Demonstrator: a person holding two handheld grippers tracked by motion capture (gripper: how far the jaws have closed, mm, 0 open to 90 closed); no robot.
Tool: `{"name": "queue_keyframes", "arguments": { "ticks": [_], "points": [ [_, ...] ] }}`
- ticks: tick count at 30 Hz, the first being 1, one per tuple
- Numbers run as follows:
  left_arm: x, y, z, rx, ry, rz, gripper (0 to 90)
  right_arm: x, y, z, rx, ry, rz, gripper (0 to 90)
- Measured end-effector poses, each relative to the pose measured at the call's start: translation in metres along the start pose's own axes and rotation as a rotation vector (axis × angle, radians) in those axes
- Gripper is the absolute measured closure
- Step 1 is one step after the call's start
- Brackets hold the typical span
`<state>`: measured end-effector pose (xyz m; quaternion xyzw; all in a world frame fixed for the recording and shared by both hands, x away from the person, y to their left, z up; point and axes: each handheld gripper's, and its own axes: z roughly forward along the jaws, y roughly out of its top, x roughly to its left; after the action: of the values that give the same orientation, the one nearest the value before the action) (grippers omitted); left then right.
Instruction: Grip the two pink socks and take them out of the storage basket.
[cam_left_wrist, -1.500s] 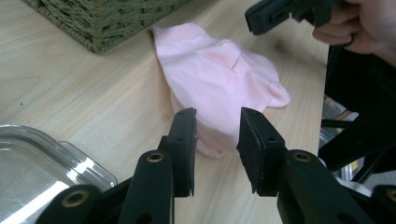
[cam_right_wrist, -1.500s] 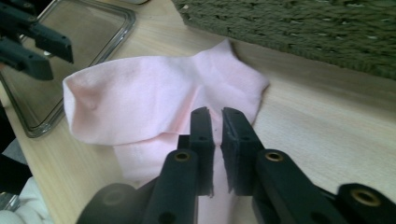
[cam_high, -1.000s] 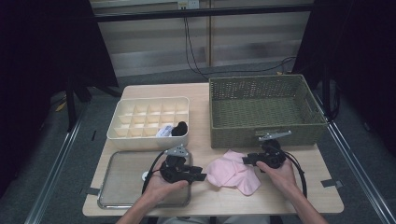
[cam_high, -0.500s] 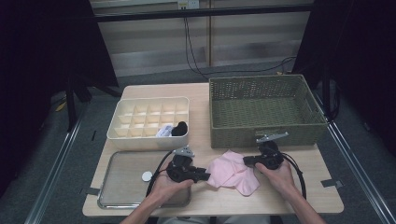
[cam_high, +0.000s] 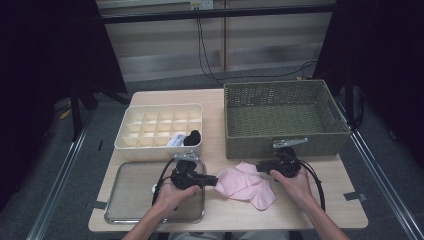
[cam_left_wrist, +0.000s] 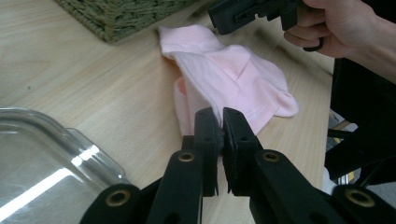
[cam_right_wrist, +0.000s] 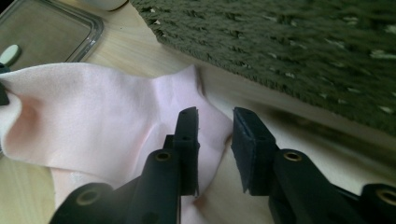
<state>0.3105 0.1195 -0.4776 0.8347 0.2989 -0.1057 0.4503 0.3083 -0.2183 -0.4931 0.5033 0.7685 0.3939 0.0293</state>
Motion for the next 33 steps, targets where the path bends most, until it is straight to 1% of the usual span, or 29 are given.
{"name": "queue_keyframes", "arguments": {
  "ticks": [1,2,3,5,7,9,11,12,13,16,17,18,20,21,22,23,24,27,28,29,31,32,33],
  "points": [
    [0.001,0.0,0.0,-0.001,0.0,-0.007,83.4,0.0,0.001,0.002,-0.001,-0.009,-0.001,67.2],
    [0.002,0.0,0.001,0.006,0.006,-0.005,82.5,0.0,0.003,0.005,0.002,-0.021,-0.002,66.2],
    [0.002,-0.001,0.001,0.006,0.008,-0.006,80.7,-0.002,0.004,0.007,-0.001,-0.02,-0.009,66.6],
    [0.002,-0.001,0.0,0.002,0.008,-0.004,80.7,-0.006,0.004,0.01,0.0,-0.006,0.008,67.0],
    [0.003,-0.001,0.0,0.006,0.005,0.0,80.7,-0.005,0.002,0.012,0.01,0.005,-0.004,72.4],
    [0.005,-0.001,0.0,0.01,0.002,-0.004,82.9,-0.004,0.002,0.011,0.013,0.005,-0.003,82.1],
    [0.005,-0.001,0.0,-0.008,0.019,-0.01,83.3,-0.004,0.002,0.011,0.005,0.025,0.008,84.6],
    [0.004,0.0,-0.001,-0.01,0.006,-0.009,85.3,-0.003,0.002,0.009,0.004,0.036,0.012,85.6],
    [0.004,0.0,-0.002,-0.01,0.002,-0.005,85.7,-0.001,0.002,0.007,0.001,0.051,0.012,86.1],
    [0.002,0.002,-0.004,-0.011,-0.012,0.002,86.7,0.003,0.003,-0.003,-0.01,0.054,0.01,86.7],
    [0.002,0.004,-0.005,-0.021,-0.026,-0.004,86.9,0.004,0.004,-0.008,-0.012,0.051,0.011,86.9],
    [0.002,0.005,-0.006,-0.02,-0.041,-0.003,87.0,0.004,0.004,-0.014,-0.019,0.053,0.016,87.0],
    [-0.002,0.009,-0.008,-0.022,-0.051,0.01,87.0,0.005,0.003,-0.024,-0.033,0.057,0.034,87.1],
    [-0.004,0.012,-0.009,-0.034,-0.064,0.009,87.0,0.007,0.003,-0.03,-0.033,0.057,0.031,87.1],
    [-0.005,0.014,-0.011,-0.04,-0.076,0.02,87.0,0.009,0.002,-0.035,-0.031,0.051,0.028,87.1],
    [-0.007,0.016,-0.012,-0.049,-0.091,0.014,87.0,0.012,0.0,-0.041,-0.027,0.052,0.028,87.2],
    [-0.007,0.018,-0.012,-0.05,-0.097,0.012,86.8,0.014,-0.002,-0.047,-0.034,0.052,0.03,87.1],
    [-0.006,0.021,-0.011,-0.048,-0.097,0.014,86.7,0.019,-0.01,-0.06,-0.034,0.052,0.048,87.1],
    [-0.005,0.022,-0.01,-0.048,-0.099,0.013,86.8,0.019,-0.014,-0.062,-0.032,0.065,0.059,87.1],
    [-0.004,0.022,-0.008,-0.045,-0.098,0.007,86.8,0.02,-0.018,-0.064,-0.027,0.071,0.07,87.1],
    [-0.001,0.022,-0.004,-0.022,-0.092,0.004,86.8,0.023,-0.027,-0.065,-0.012,0.08,0.082,87.1],
    [0.0,0.022,-0.003,-0.021,-0.079,0.001,86.8,0.025,-0.032,-0.065,-0.006,0.08,0.085,87.1],
    [0.002,0.022,-0.001,-0.023,-0.08,-0.011,86.8,0.026,-0.036,-0.065,-0.007,0.085,0.1,87.1]
  ]
}}
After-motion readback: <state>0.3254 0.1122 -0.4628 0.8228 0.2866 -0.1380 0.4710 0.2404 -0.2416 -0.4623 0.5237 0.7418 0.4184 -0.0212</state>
